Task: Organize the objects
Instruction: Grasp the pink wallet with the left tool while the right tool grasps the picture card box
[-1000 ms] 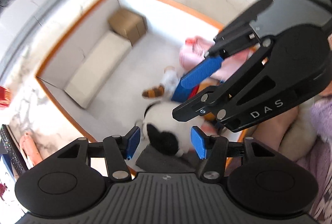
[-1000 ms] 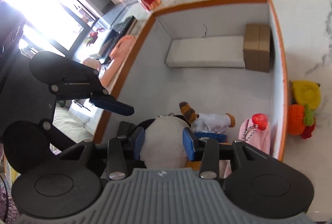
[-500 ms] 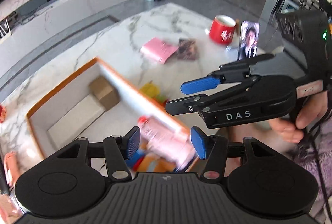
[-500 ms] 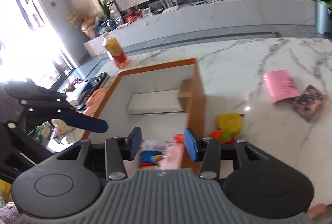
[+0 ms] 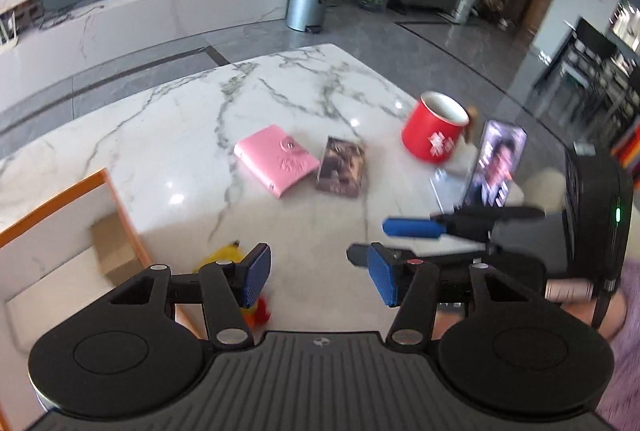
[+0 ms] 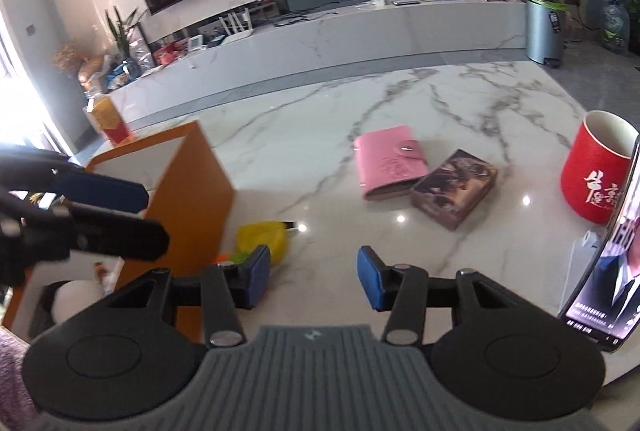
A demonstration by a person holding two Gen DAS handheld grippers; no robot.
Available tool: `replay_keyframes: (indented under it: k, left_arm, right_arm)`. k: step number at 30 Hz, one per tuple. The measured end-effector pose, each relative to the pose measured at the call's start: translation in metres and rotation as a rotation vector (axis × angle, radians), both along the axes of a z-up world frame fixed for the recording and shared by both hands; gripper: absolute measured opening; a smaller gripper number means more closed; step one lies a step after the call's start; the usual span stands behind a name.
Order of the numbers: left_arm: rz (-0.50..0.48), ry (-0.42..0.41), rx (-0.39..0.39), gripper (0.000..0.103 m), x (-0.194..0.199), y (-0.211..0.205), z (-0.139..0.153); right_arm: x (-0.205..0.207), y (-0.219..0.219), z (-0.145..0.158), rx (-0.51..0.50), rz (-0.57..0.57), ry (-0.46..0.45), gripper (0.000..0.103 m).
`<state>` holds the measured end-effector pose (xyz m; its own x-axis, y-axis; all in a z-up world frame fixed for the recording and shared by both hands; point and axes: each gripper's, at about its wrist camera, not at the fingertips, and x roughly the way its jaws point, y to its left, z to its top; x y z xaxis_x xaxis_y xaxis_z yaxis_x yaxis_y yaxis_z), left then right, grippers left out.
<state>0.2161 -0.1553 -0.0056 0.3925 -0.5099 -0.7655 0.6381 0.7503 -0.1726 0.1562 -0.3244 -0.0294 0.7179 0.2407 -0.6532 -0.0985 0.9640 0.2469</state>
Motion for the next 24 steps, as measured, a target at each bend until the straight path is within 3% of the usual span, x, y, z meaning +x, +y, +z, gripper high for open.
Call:
replay_keyframes:
  k: [4,7,13,18,24]
  left_arm:
    - [0.063,0.042,-0.015,0.066,0.035,-0.023,-0.019]
    - [0.128,0.065,-0.029,0.076,0.062,-0.037,-0.038]
    - [0.271,0.135,-0.005,0.081,0.116,-0.060,-0.077]
    - [0.343,0.197,-0.037,0.081,0.150,-0.075,-0.099]
    - [0.388,0.217,-0.011,0.087,0.167,-0.104,-0.115]
  right_arm:
    - [0.028,-0.020,-0.017,-0.016,-0.065,0.014,0.051]
    - [0.051,-0.036,-0.026,-0.014,-0.138,0.030,0.061]
    - [0.091,-0.066,-0.048,0.065,-0.267,0.097,0.066]
    - [0.112,-0.076,-0.062,0.085,-0.287,0.113,0.076]
    - [0.122,-0.080,-0.071,0.070,-0.256,0.109,0.077]
